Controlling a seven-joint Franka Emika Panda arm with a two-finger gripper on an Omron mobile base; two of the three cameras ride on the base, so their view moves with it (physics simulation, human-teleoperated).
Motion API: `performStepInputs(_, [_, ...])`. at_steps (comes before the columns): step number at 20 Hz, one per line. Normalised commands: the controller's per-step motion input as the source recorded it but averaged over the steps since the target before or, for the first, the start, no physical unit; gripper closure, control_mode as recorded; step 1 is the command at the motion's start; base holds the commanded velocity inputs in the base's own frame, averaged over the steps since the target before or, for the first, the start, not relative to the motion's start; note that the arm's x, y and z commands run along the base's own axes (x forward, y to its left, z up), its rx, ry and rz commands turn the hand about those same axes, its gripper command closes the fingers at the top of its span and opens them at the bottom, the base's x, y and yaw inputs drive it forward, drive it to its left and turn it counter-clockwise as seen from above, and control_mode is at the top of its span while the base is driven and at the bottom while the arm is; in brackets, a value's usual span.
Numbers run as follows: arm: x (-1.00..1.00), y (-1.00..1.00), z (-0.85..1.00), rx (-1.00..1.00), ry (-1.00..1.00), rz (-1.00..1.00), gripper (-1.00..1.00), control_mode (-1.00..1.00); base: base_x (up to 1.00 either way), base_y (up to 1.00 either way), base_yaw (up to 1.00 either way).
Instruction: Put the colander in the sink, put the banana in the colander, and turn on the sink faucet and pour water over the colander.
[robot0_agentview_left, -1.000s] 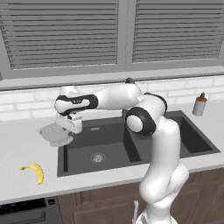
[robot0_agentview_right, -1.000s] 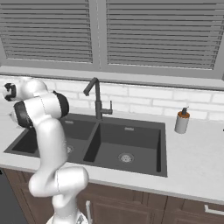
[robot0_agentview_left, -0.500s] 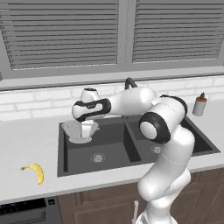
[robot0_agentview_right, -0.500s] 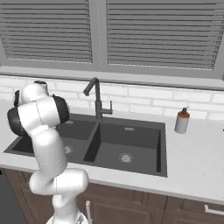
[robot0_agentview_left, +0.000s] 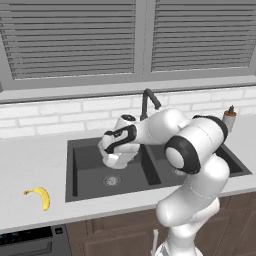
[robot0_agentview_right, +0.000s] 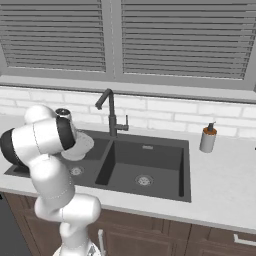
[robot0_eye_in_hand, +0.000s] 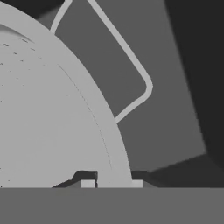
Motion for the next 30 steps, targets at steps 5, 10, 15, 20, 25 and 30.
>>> performStepInputs(5, [0.17, 0.0, -0.06, -0.03, 0.04, -0.24, 1.0, -1.0, 0.0, 0.0, 0.0])
performStepInputs(10, [0.16, 0.04, -0.08, -0.04, 0.07, -0.12, 1.0, -1.0, 0.0, 0.0, 0.0])
performStepInputs(15, [0.1, 0.08, -0.01, -0.05, 0.15, -0.25, 1.0, -1.0, 0.0, 0.0, 0.0])
performStepInputs(20, [0.14, 0.2, 0.0, -0.06, 0.1, -0.21, 1.0, -1.0, 0.0, 0.0, 0.0])
performStepInputs(25, [0.0, 0.22, 0.0, -0.04, 0.01, -0.08, 1.0, -1.0, 0.0, 0.0, 0.0])
performStepInputs(30, [0.0, 0.28, 0.0, -0.06, 0.09, -0.09, 1.0, -1.0, 0.0, 0.0, 0.0])
